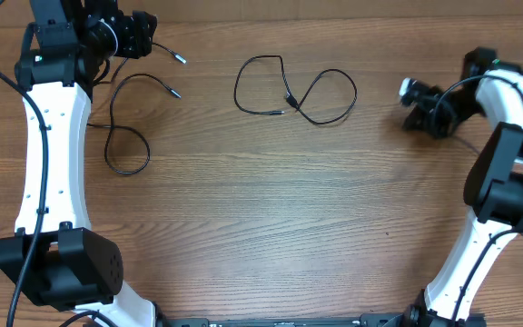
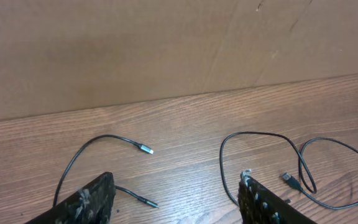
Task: Untangle cables
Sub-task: 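Swing the right gripper in from the right toward the cable loop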
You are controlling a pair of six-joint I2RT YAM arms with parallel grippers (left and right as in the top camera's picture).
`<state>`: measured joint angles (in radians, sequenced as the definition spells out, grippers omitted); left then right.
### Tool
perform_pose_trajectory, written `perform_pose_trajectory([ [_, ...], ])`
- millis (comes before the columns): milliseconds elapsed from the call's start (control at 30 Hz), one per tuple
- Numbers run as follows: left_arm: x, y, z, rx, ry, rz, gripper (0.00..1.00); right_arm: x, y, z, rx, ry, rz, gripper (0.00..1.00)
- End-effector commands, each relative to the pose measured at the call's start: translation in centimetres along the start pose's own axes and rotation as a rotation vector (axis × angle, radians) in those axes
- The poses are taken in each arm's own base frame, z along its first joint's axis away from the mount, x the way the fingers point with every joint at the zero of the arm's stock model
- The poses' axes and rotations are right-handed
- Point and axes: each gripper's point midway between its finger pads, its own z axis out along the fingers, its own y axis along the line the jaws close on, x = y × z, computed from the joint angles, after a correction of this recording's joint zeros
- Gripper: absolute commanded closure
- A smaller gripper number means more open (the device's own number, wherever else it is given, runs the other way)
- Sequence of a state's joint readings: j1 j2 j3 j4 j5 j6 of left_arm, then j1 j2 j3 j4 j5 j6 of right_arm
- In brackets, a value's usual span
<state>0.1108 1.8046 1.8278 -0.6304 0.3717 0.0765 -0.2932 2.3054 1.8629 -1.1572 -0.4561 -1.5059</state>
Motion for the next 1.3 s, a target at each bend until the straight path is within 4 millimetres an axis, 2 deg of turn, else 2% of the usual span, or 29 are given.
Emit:
perform_pose_trajectory([
  [0, -2.0, -1.2, -1.7, 0.018, -0.058, 0.014, 0.36, 0.2, -3.3, -6.1, 0.160, 0.027, 0.075, 0.96],
  [67, -2.0, -1.2, -1.7, 0.018, -0.061, 0.015, 0.37, 0.4, -4.9, -9.6, 0.259, 0.037, 0.162, 0.96],
  [133, -2.0, -1.2, -1.7, 0.017, -0.060, 0.015, 0.36, 1.4, -6.5, -13.9, 0.390, 0.071, 0.286, 0.96],
  [267, -1.8, -1.2, -1.7, 0.018, -0.051, 0.012, 0.36, 6.1, -8.1, -23.4, 0.687, 0.186, 0.586, 0.96],
  [367, -1.8, -1.2, -1.7, 0.018, -0.051, 0.011, 0.36, 11.0, -7.4, -29.8, 0.905, 0.256, 0.858, 0.96],
  [400, -1.8, -1.3, -1.7, 0.019, -0.051, 0.012, 0.36, 13.3, -6.8, -32.1, 0.996, 0.268, 0.991, 0.96],
  [467, -1.8, -1.3, -1.6, 0.020, -0.051, 0.012, 0.36, 17.0, -5.2, -35.0, 1.129, 0.280, 1.223, 0.96],
  [533, -1.7, -1.4, -1.6, 0.022, -0.047, 0.011, 0.36, 20.6, -3.2, -36.9, 1.238, 0.257, 1.465, 0.95],
  [633, -1.4, -1.4, -1.6, 0.023, -0.033, 0.006, 0.36, 24.4, -0.3, -37.8, 1.272, 0.135, 1.763, 0.85],
  [667, -1.2, -1.4, -1.6, 0.023, -0.025, 0.003, 0.36, 25.2, 0.1, -37.8, 1.239, 0.080, 1.798, 0.71],
  [700, -1.1, -1.4, -1.6, 0.023, -0.021, 0.001, 0.35, 25.5, 0.1, -37.9, 1.205, 0.021, 1.806, 0.04],
  [733, -1.0, -1.4, -1.6, 0.023, -0.018, 0.000, 0.35, 25.6, 0.0, -37.9, 1.165, -0.048, 1.811, 0.00],
  [800, -1.0, -1.4, -1.6, 0.023, -0.018, 0.000, 0.35, 25.0, -0.7, -37.8, 1.057, -0.238, 1.795, 0.00],
  [900, -1.0, -1.4, -1.6, 0.023, -0.019, 0.001, 0.35, 22.1, -1.2, -37.5, 0.839, -0.502, 1.744, 0.00],
  [1000, -0.8, -1.4, -1.6, 0.024, -0.011, -0.003, 0.35, 18.8, -1.6, -37.9, 0.690, -0.662, 1.551, 0.00],
  [1033, -0.7, -1.5, -1.6, 0.024, -0.007, -0.004, 0.35, 17.7, -1.6, -37.9, 0.659, -0.686, 1.486, 0.00],
  [1100, -0.6, -1.5, -1.6, 0.024, -0.002, -0.006, 0.36, 17.0, -1.5, -37.6, 0.630, -0.691, 1.461, 0.00],
  [1267, -0.6, -1.9, -1.6, 0.049, -0.004, -0.006, 0.38, 16.6, -0.6, -34.5, 0.596, -0.512, 1.492, 0.00],
])
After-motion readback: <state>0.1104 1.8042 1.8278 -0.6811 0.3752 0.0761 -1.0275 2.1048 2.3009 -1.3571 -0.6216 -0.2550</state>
